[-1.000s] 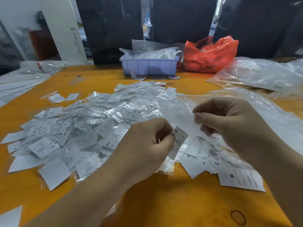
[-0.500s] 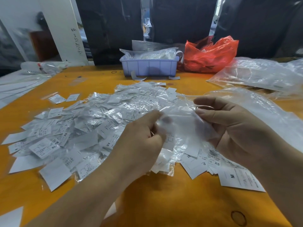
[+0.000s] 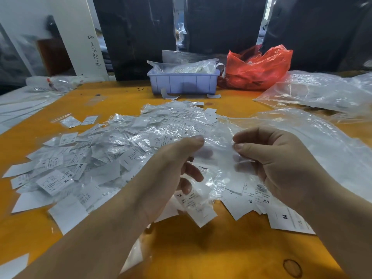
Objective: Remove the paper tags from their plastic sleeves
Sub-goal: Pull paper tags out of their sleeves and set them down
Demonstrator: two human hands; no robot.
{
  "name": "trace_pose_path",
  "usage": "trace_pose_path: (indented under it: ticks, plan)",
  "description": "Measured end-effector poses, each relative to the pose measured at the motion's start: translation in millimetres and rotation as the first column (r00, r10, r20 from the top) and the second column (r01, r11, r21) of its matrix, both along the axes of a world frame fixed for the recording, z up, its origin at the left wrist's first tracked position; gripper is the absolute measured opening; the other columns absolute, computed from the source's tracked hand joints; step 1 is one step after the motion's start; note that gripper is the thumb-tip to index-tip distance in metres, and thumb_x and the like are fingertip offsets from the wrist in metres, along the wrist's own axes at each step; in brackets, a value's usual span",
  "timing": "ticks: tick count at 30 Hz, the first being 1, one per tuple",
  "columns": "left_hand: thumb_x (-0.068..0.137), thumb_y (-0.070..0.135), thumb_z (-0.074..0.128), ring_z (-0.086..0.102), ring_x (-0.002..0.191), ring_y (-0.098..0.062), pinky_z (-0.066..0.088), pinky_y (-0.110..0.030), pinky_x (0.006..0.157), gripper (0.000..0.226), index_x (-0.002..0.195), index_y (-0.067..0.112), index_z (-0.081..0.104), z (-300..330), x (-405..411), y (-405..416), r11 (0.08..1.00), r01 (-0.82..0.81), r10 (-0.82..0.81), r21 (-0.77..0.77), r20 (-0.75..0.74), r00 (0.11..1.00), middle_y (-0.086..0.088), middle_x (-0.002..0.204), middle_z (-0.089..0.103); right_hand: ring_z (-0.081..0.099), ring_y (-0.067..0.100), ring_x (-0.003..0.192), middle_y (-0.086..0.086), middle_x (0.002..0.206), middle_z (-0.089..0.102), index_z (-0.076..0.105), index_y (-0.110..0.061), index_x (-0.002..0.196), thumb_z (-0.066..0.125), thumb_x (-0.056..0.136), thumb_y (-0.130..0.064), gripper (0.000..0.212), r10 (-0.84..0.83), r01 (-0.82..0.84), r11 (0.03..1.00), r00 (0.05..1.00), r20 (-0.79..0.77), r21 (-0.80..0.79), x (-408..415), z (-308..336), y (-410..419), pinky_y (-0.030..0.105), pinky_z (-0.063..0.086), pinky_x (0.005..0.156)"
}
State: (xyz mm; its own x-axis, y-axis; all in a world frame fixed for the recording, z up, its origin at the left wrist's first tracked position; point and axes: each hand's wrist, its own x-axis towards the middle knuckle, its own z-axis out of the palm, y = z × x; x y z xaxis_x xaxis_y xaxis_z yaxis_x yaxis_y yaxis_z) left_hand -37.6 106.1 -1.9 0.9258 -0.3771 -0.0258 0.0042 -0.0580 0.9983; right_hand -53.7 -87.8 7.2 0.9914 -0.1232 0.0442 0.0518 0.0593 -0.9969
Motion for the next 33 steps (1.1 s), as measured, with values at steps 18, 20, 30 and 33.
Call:
trace_pose_path:
  ticks: [18,20,30,33]
  plan:
    - [0.084,0.027,0.070,0.054,0.054,-0.002,0.042,-0.013,0.050,0.012,0.076,0.019,0.071,2,-1,-1,0.994,-0.105,0.100,0.020,0.172,0.980,0.007,0.064,0.065,0.053,0.022,0.057,0.011,0.065,0.049,0.046,-0.007,0.051,0.040,0.073,0.001,0.025,0.096,0.003,0.868,0.980,-0.173,0.496,-4,15,-3,0.034,0.056,0.051]
    - [0.081,0.027,0.070,0.054,0.052,0.000,0.042,-0.011,0.049,0.013,0.078,0.014,0.070,3,-2,-2,0.997,-0.081,0.078,0.006,0.195,0.978,0.008,0.061,0.064,0.064,0.026,0.060,0.013,0.064,0.056,0.043,-0.009,0.046,0.041,0.065,-0.005,0.020,0.117,-0.033,0.874,0.983,-0.143,0.485,-7,15,-4,0.040,0.058,0.056]
    - [0.078,0.030,0.071,0.056,0.053,0.001,0.041,-0.009,0.050,0.012,0.078,0.018,0.071,7,-5,-1,0.999,0.015,-0.022,0.031,0.230,0.973,0.008,0.064,0.067,0.034,0.014,0.043,0.008,0.057,0.045,0.046,-0.008,0.065,0.027,0.073,0.018,0.033,0.102,-0.095,0.990,0.993,-0.061,0.106,-4,14,-9,0.019,0.021,0.034]
    - [0.080,0.025,0.072,0.056,0.054,0.001,0.041,-0.008,0.050,0.007,0.078,0.019,0.071,7,-6,-1,0.999,0.031,-0.041,0.043,0.249,0.968,0.009,0.064,0.066,0.026,0.011,0.045,0.002,0.058,0.042,0.056,-0.008,0.077,0.060,0.078,-0.015,0.008,0.225,-0.238,0.961,0.969,-0.104,-0.140,-4,13,-7,0.021,0.019,0.036]
